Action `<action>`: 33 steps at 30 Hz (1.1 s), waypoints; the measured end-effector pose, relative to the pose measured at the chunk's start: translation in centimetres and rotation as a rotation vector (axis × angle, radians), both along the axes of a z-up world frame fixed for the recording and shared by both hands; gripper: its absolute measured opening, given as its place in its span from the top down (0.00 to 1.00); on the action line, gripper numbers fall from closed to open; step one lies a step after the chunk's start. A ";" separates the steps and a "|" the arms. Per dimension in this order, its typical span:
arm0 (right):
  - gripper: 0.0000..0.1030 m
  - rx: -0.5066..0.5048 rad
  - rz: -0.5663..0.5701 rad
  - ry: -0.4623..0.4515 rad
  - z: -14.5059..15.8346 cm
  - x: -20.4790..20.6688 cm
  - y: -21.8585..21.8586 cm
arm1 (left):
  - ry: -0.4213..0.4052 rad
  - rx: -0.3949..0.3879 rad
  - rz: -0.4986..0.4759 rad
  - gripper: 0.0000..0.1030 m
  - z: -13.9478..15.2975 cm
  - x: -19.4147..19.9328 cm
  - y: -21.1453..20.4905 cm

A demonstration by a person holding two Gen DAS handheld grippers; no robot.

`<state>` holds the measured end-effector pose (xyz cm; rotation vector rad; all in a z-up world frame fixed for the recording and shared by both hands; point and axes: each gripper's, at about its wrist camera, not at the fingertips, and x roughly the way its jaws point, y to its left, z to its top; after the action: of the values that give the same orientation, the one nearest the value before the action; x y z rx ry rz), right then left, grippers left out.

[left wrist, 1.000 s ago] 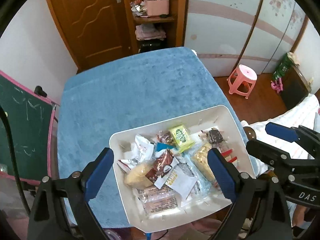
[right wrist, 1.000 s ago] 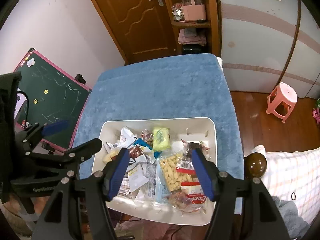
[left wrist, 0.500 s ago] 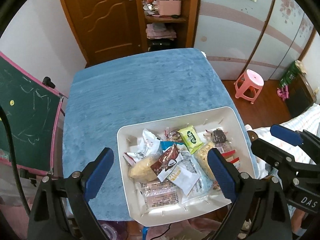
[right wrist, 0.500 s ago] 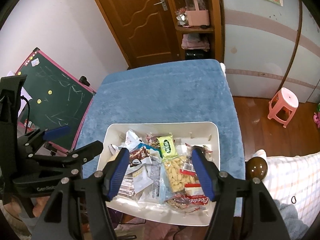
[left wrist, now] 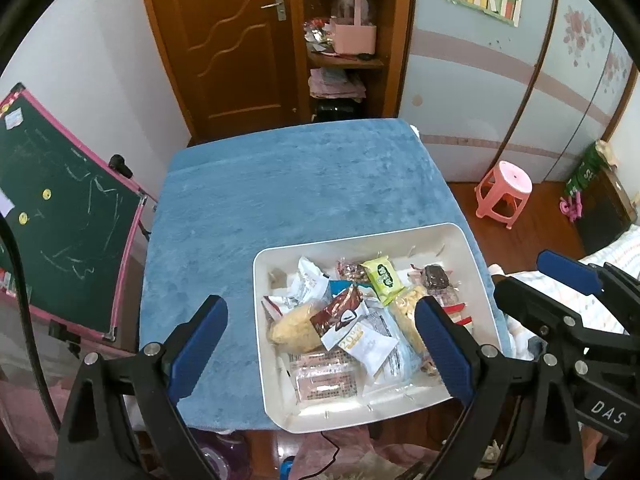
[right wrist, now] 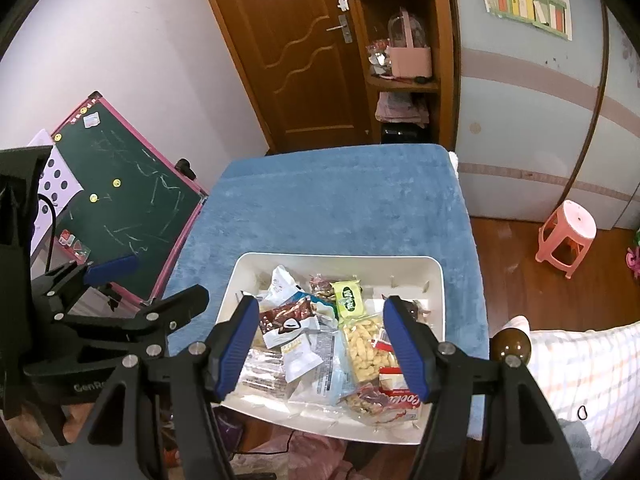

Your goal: Organize snacks

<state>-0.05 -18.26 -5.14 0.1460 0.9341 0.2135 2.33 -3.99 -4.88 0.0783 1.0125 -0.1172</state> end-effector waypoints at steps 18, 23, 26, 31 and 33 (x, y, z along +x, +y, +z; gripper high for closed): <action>0.37 -0.024 -0.052 -0.073 3.1 -1.1 1.2 | -0.086 -0.040 0.059 0.03 2.5 -1.6 1.8; 0.37 -0.039 -0.074 -0.078 3.6 -0.9 1.9 | -0.100 -0.040 0.076 0.03 2.5 -1.4 2.5; 0.37 -0.035 -0.082 -0.063 3.4 -0.9 2.0 | -0.081 -0.047 0.085 0.03 2.3 -1.2 2.9; 0.37 -0.019 -0.124 -0.027 2.8 -0.7 1.7 | -0.063 -0.035 0.101 0.03 1.7 -1.2 3.6; 0.37 -0.018 -0.137 -0.007 2.4 -0.4 1.8 | -0.048 -0.034 0.107 0.03 1.4 -1.2 3.9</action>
<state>-0.50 -16.43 -2.77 0.1917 0.9148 0.0792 1.15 -0.05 -3.53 -0.0044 0.9644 -0.0344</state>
